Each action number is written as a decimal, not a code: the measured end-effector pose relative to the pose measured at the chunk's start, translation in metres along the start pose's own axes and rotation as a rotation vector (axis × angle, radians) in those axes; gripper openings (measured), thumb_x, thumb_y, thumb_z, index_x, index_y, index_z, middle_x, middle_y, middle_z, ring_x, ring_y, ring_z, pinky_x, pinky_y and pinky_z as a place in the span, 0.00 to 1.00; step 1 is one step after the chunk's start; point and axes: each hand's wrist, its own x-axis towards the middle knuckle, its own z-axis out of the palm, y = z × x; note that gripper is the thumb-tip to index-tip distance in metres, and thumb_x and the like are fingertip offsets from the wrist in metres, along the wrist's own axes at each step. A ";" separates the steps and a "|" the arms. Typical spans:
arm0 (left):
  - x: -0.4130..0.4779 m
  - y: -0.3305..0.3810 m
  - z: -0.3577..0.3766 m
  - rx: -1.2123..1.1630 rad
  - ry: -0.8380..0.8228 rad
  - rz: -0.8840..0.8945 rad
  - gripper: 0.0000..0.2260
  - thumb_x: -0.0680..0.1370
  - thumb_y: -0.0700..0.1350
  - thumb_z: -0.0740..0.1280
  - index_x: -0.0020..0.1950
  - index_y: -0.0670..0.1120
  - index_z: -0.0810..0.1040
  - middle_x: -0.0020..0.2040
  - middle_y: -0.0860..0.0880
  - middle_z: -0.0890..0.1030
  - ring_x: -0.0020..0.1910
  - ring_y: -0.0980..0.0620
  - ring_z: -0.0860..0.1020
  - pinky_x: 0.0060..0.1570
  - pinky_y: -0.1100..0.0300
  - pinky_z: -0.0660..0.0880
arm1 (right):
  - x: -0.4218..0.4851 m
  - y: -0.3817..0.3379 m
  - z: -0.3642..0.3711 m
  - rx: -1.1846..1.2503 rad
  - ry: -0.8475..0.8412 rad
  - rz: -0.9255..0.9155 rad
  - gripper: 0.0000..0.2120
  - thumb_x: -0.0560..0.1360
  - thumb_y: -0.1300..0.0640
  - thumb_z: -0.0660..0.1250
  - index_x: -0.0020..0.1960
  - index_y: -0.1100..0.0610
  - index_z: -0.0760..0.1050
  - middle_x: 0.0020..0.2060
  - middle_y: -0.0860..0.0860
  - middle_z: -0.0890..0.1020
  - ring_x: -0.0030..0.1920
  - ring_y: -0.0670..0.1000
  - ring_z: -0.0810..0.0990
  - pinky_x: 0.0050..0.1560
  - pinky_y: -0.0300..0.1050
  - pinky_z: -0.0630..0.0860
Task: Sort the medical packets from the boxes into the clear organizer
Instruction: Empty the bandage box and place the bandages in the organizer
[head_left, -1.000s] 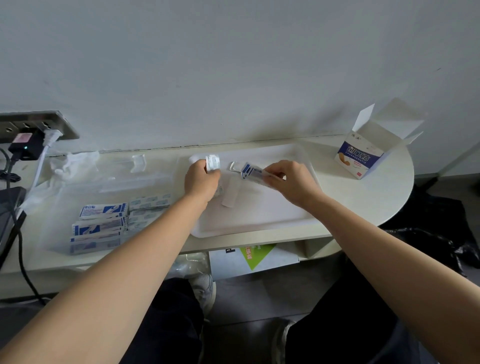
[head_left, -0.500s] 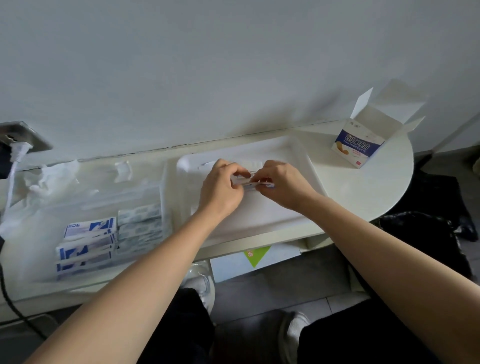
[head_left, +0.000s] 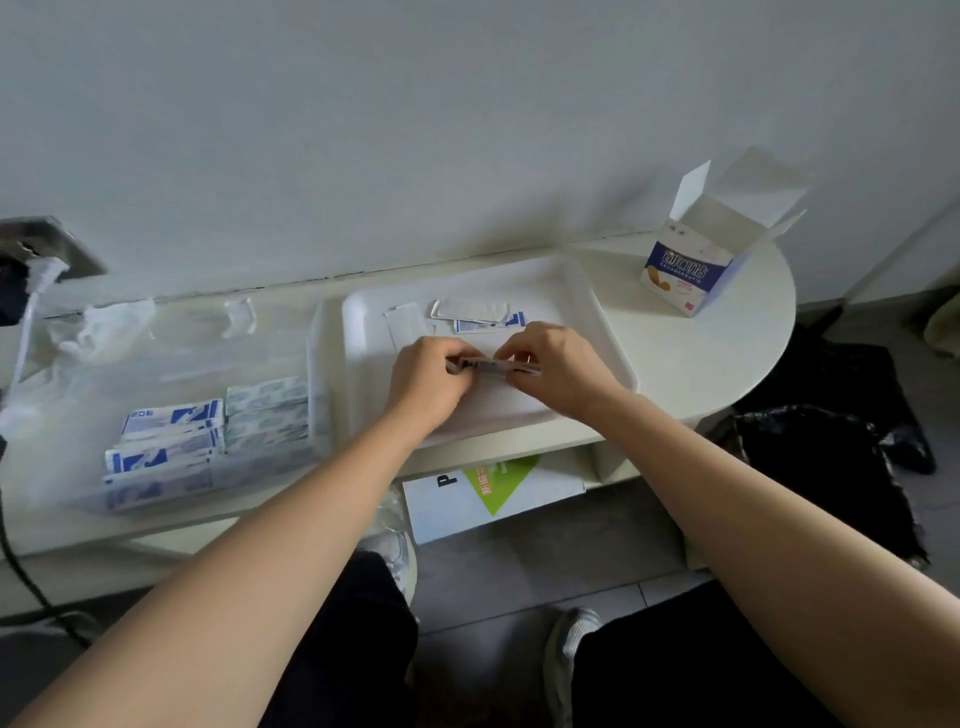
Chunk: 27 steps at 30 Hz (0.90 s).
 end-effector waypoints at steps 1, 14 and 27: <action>0.000 0.001 0.002 0.006 0.007 0.006 0.11 0.72 0.38 0.67 0.49 0.50 0.85 0.42 0.48 0.84 0.43 0.50 0.80 0.44 0.58 0.75 | 0.000 0.004 0.000 0.026 -0.001 0.012 0.12 0.69 0.60 0.71 0.53 0.55 0.81 0.44 0.52 0.79 0.47 0.53 0.78 0.49 0.48 0.74; 0.005 -0.012 0.004 -0.124 0.012 0.007 0.16 0.69 0.35 0.69 0.53 0.51 0.81 0.41 0.54 0.79 0.35 0.56 0.76 0.43 0.61 0.75 | 0.011 0.025 0.000 0.118 0.055 -0.017 0.08 0.68 0.62 0.73 0.46 0.54 0.82 0.40 0.51 0.77 0.36 0.44 0.72 0.42 0.43 0.72; 0.007 0.001 0.013 -0.064 -0.004 0.015 0.12 0.71 0.38 0.69 0.53 0.50 0.82 0.50 0.52 0.80 0.40 0.54 0.78 0.47 0.61 0.74 | 0.006 0.029 -0.001 0.195 0.007 0.048 0.07 0.70 0.63 0.71 0.46 0.55 0.83 0.40 0.50 0.81 0.33 0.41 0.72 0.38 0.29 0.66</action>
